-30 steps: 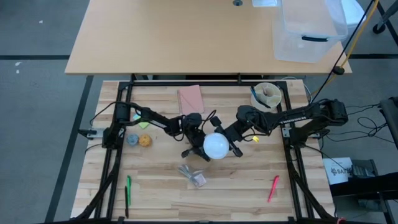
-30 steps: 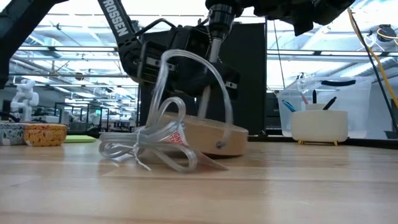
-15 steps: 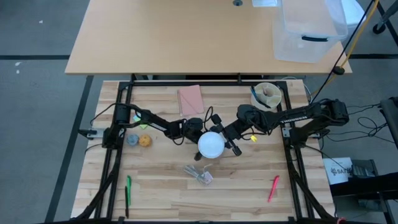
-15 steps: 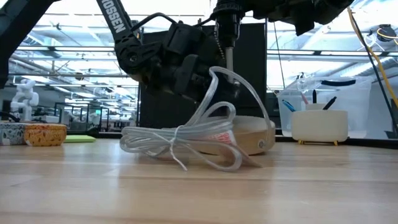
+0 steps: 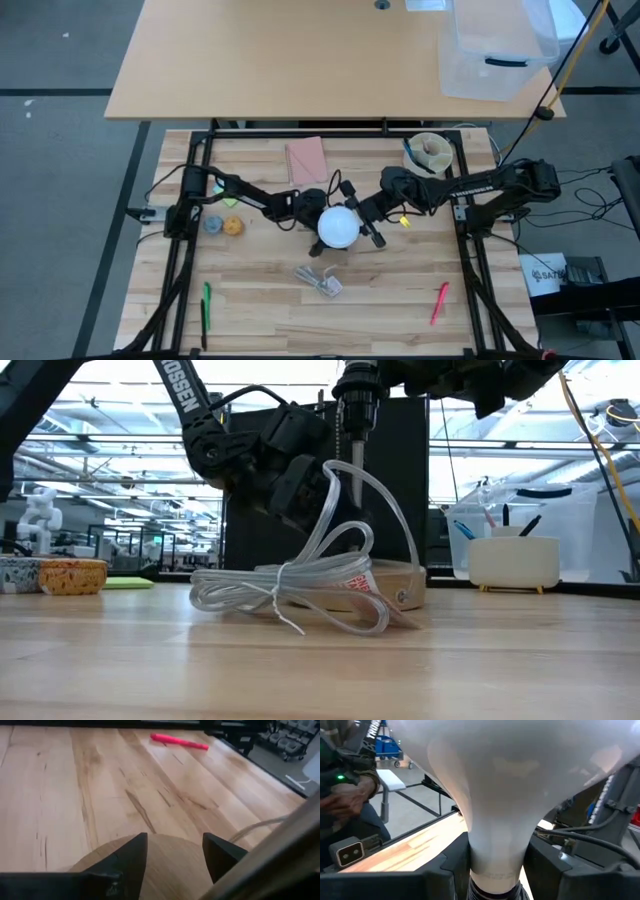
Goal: Screw lightbulb
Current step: Remove the lightbulb from the lamp
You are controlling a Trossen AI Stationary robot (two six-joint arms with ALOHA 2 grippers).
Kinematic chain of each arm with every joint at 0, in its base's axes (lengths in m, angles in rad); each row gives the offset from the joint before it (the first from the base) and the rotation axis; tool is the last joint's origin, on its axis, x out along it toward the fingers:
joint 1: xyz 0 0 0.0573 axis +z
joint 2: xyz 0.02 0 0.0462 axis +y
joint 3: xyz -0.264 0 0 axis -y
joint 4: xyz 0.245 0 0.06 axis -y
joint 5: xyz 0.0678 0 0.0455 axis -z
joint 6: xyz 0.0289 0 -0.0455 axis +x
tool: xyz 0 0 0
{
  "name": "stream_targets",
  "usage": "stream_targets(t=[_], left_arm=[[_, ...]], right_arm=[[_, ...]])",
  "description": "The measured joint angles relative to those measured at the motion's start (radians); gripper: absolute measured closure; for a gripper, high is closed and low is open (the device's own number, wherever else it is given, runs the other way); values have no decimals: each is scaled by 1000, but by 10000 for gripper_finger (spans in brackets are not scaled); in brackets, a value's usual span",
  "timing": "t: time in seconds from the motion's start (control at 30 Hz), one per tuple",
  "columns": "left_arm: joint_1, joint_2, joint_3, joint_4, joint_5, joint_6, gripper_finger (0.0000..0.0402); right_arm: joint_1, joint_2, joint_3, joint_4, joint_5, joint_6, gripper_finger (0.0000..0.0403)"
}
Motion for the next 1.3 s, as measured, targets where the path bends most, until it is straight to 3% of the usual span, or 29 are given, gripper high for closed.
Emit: stream_targets(t=[0.3, 0.57, 0.9, 1.03, 1.17, 1.3], left_arm=[[20, -8, -3, 59, -46, -71, 197], [40, -9, -14, 59, -43, -87, 149], [71, -25, -11, -52, -15, -74, 53], [105, -54, -11, -166, 64, -98, 45], [99, -98, -13, -333, 39, -38, 45], [98, -140, -16, -387, 28, -9, 45]], right_arm=[[0, 0, 1, -1, -3, 3, 262], [0, 0, 1, -5, 3, 7, 262], [0, 0, 1, -11, 20, 10, 262], [0, 0, 1, -12, 21, 12, 262], [1, 0, 1, -15, 14, 9, 262], [0, 1, 1, -13, 13, 5, 262]])
